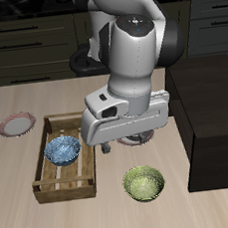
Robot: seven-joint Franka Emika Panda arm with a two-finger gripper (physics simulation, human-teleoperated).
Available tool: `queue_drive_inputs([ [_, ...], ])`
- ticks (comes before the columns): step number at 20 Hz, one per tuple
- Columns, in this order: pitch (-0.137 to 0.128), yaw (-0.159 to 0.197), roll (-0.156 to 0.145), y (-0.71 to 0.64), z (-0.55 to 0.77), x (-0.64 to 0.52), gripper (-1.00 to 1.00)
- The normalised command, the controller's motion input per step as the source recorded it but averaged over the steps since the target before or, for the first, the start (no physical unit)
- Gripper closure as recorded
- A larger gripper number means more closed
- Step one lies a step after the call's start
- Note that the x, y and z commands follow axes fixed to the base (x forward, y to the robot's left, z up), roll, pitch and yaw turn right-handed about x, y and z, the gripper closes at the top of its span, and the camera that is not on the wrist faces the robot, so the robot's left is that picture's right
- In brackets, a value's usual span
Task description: Place the black bowl onto the plate that is in the table center and place the green bowl onto the plate that is next to the blue bowl
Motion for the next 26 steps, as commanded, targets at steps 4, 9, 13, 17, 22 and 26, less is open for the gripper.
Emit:
queue_drive_inputs([
  [4,0.022,0.017,-0.005,-0.02,-0.17,0.08,-1.00],
  [9,0.025,0.015,0.007,0.06,-0.23,0.04,-1.00],
  [13,0.033,0.011,0.006,0.10,-0.28,0.05,-1.00],
  [17,0.019,0.020,-0.001,0.02,-0.18,0.02,-1.00],
  [22,0.036,0.016,0.012,0.10,-0.29,0.01,-1.00],
  [26,0.034,0.004,0.001,0.06,-0.30,-0.01,-1.00],
])
